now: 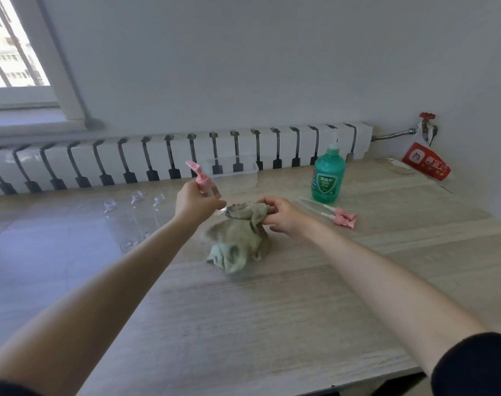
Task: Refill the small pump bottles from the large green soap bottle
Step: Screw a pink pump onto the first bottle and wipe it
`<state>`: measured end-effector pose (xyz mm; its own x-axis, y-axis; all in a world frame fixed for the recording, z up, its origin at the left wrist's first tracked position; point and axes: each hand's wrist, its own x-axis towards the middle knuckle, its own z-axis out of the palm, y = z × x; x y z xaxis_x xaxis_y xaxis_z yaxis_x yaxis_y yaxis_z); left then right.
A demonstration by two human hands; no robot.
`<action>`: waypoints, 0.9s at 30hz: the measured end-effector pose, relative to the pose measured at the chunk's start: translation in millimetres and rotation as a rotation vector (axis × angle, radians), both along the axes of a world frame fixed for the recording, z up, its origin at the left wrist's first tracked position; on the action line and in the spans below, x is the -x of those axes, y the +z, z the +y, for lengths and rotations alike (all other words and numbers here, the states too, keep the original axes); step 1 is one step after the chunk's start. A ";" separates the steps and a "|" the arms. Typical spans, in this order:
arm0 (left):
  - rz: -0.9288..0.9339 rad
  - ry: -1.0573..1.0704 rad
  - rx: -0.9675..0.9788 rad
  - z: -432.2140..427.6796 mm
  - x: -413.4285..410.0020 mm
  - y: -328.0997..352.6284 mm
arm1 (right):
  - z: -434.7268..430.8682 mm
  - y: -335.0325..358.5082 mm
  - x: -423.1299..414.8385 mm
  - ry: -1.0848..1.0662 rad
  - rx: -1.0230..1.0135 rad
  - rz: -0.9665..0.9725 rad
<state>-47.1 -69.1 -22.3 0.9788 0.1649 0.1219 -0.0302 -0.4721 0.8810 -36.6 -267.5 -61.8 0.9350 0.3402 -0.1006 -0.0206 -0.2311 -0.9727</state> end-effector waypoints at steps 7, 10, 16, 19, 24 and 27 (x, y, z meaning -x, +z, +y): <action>0.026 -0.134 0.053 -23.0 2.1 -9.2 | -0.7 5.2 -0.7 -0.190 -0.608 0.153; 0.103 -0.207 0.033 -34.2 -2.2 -15.9 | -6.6 9.5 -4.1 -0.256 -0.912 0.221; 0.075 -0.381 -0.208 -56.3 -6.7 -50.2 | 10.4 -9.6 9.1 -0.089 -0.057 -0.177; 0.040 -0.509 -0.483 -58.5 -6.2 -54.9 | 17.4 -20.7 5.0 -0.176 0.051 -0.245; 0.185 -0.462 -0.622 -41.9 -9.5 -57.3 | 15.2 -26.8 2.3 -0.219 0.120 -0.353; 0.333 -0.410 -0.966 -33.9 -9.0 -58.5 | 18.4 -30.9 0.5 -0.228 0.099 -0.359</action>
